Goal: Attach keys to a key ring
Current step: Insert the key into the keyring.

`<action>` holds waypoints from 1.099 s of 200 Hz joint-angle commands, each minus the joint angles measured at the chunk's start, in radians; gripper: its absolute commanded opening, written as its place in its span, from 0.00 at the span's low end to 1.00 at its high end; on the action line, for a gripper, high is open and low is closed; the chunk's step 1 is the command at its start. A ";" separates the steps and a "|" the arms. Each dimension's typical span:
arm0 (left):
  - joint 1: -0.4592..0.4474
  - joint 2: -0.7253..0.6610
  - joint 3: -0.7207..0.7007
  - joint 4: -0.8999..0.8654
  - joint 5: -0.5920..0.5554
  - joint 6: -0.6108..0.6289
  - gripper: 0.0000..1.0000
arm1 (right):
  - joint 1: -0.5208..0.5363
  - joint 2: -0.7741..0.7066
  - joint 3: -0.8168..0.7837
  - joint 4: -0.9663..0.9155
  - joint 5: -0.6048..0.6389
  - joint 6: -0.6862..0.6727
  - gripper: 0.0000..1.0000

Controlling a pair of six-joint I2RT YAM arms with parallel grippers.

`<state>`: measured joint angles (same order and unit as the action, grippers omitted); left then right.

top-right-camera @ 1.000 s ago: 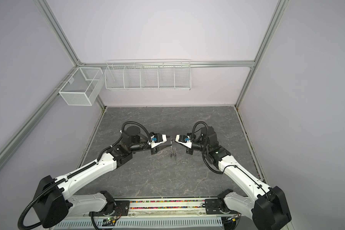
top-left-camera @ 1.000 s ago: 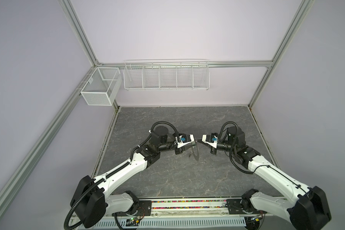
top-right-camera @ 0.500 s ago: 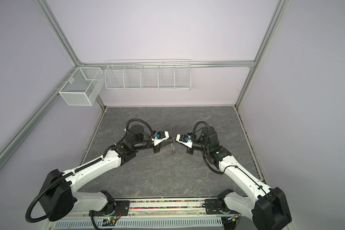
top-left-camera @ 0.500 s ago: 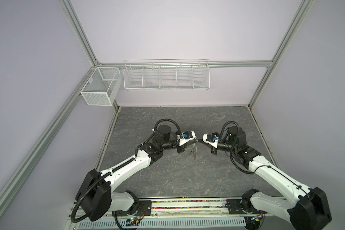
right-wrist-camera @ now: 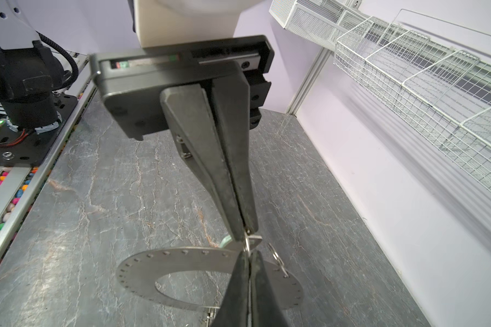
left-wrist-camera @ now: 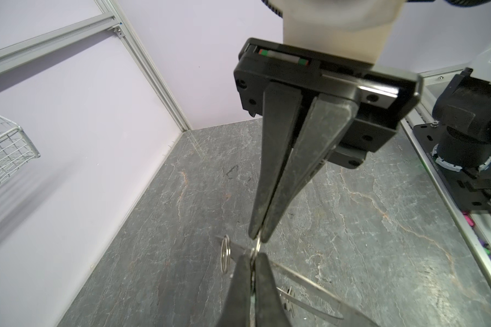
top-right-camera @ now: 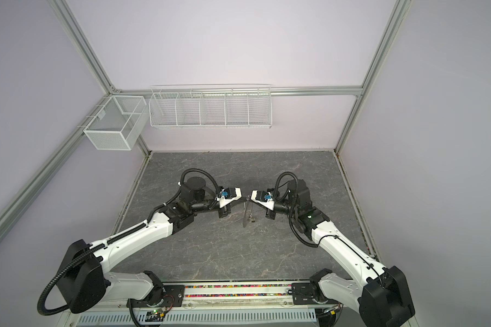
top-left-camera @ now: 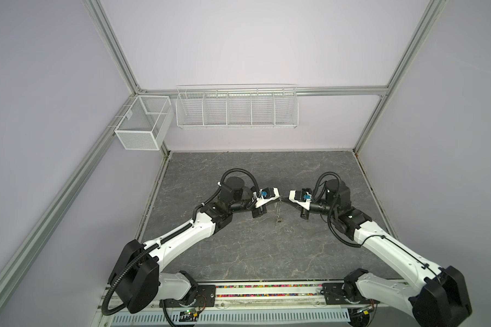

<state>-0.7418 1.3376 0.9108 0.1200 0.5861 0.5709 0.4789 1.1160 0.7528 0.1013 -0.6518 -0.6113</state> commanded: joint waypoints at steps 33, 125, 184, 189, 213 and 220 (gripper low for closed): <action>-0.021 -0.006 0.129 -0.217 -0.091 0.131 0.00 | -0.002 0.002 0.050 -0.067 0.045 -0.040 0.31; -0.128 0.038 0.306 -0.476 -0.422 0.193 0.00 | -0.004 -0.044 0.036 -0.050 0.058 -0.056 0.31; -0.132 0.061 0.393 -0.545 -0.393 0.069 0.00 | -0.002 -0.062 -0.038 0.131 0.033 -0.005 0.25; -0.132 0.065 0.400 -0.554 -0.393 0.063 0.00 | -0.003 -0.069 -0.053 0.151 0.034 -0.008 0.26; -0.132 0.075 0.429 -0.601 -0.385 0.027 0.00 | 0.001 -0.104 -0.093 0.177 0.036 -0.044 0.27; -0.131 0.077 0.438 -0.614 -0.380 0.020 0.00 | 0.002 -0.109 -0.097 0.173 0.038 -0.054 0.27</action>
<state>-0.8673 1.4052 1.2961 -0.4290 0.1875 0.6426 0.4740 1.0431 0.6888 0.2047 -0.5919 -0.6403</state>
